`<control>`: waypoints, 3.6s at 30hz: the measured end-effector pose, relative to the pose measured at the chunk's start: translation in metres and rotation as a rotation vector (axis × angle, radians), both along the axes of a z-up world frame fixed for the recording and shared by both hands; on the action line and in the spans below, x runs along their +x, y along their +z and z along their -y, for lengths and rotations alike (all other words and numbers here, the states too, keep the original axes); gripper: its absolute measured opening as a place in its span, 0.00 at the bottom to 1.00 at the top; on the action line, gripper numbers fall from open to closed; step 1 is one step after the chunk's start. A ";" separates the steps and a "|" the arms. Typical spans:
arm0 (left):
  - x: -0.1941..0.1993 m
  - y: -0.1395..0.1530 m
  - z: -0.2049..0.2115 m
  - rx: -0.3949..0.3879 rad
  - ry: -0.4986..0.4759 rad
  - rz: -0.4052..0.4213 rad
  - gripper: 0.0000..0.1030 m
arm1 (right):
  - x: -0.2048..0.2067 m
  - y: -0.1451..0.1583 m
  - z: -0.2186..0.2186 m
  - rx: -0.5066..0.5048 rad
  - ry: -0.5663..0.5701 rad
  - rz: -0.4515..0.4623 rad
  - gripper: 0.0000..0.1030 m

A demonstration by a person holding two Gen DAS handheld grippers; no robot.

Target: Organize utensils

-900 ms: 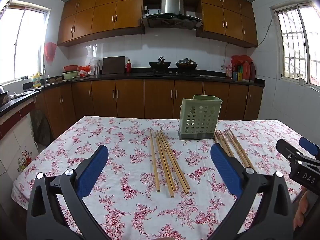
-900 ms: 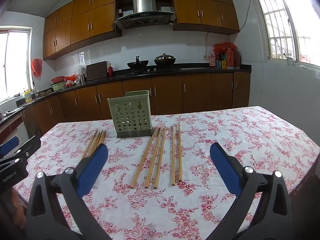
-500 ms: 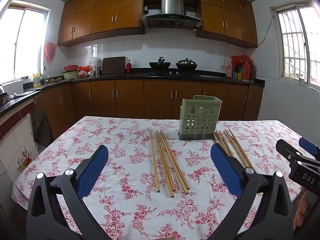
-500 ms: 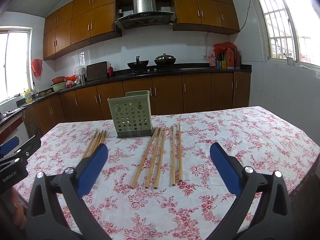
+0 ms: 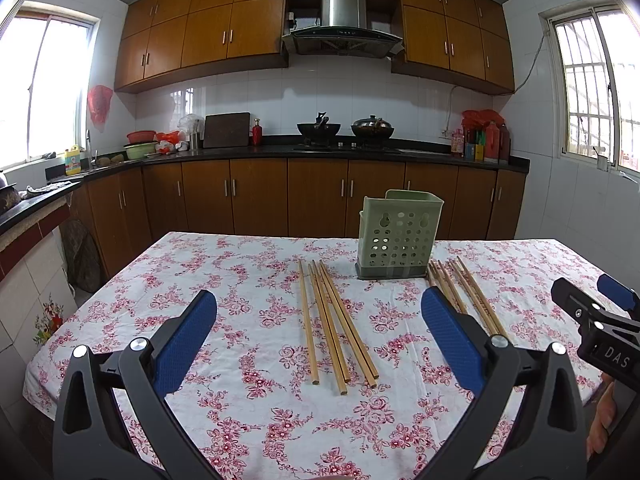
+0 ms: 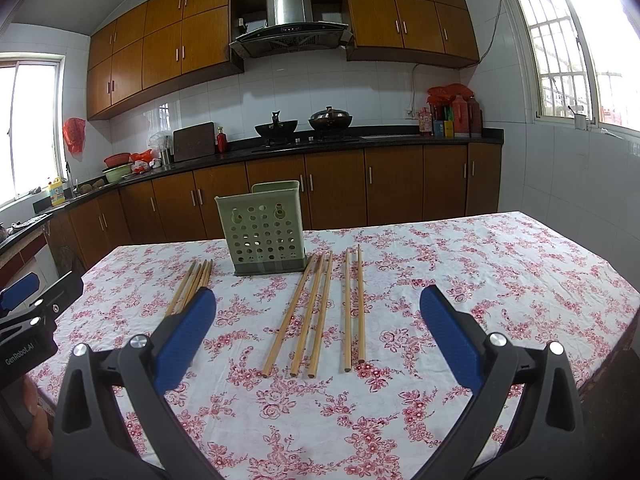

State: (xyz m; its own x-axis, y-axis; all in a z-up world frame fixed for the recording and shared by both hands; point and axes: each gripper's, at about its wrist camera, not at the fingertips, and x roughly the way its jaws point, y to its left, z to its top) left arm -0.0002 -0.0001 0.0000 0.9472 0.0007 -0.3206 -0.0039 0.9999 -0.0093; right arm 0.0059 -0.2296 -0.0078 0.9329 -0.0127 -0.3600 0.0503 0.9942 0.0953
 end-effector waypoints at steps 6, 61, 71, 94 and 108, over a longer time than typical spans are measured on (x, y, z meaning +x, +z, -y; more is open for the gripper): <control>0.000 0.000 0.000 0.000 0.000 -0.001 0.98 | 0.000 0.000 0.001 0.001 0.000 0.000 0.96; 0.000 0.000 0.000 0.003 0.000 -0.003 0.98 | -0.002 0.000 0.004 0.005 0.000 -0.001 0.96; 0.002 -0.001 -0.001 -0.001 0.008 -0.012 0.98 | 0.000 -0.002 0.004 0.004 -0.002 -0.011 0.96; 0.100 -0.049 -0.049 -0.095 0.097 -0.403 0.85 | 0.156 -0.064 0.054 0.108 -0.102 -0.489 0.31; 0.148 -0.066 -0.036 -0.064 -0.006 -0.509 0.51 | 0.198 -0.093 0.053 0.052 -0.116 -0.582 0.08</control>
State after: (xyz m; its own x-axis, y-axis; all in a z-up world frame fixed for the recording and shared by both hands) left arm 0.1476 0.0356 -0.0661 0.6709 -0.0389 -0.7405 -0.0186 0.9974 -0.0692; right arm 0.2043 -0.2831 -0.1012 0.5754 -0.0710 -0.8148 0.2168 0.9738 0.0683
